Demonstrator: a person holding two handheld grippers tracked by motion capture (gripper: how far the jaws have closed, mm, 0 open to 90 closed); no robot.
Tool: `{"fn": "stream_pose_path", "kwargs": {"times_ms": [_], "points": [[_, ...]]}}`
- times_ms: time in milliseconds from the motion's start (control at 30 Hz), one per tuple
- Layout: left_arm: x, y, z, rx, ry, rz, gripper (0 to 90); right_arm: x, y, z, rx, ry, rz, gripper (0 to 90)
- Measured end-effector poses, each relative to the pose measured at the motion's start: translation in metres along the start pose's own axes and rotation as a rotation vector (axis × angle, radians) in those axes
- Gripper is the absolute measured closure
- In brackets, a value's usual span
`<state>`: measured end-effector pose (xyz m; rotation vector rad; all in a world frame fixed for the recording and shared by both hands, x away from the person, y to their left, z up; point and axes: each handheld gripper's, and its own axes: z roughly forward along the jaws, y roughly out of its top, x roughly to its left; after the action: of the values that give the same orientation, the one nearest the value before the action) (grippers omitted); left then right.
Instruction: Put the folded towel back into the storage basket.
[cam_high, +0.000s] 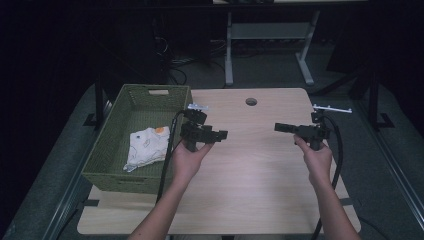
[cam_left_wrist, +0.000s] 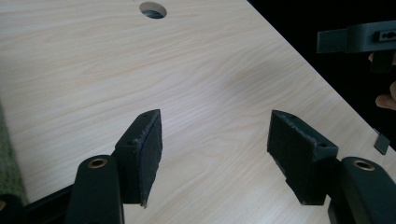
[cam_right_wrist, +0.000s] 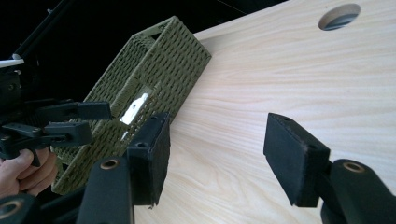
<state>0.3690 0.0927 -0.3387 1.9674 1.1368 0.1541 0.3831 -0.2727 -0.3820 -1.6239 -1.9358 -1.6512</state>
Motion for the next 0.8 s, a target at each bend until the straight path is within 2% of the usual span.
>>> {"fn": "stream_pose_path", "kwargs": {"times_ms": [367,800], "points": [[-0.007,-0.011,0.013,0.015,-0.019,-0.004,34.8,-0.016,-0.014,-0.015,0.003,-0.013,0.025,37.9],[-0.018,-0.029,0.025,0.022,-0.03,0.0,34.1,-0.026,-0.031,-0.029,0.008,-0.026,0.029,36.9]]}}
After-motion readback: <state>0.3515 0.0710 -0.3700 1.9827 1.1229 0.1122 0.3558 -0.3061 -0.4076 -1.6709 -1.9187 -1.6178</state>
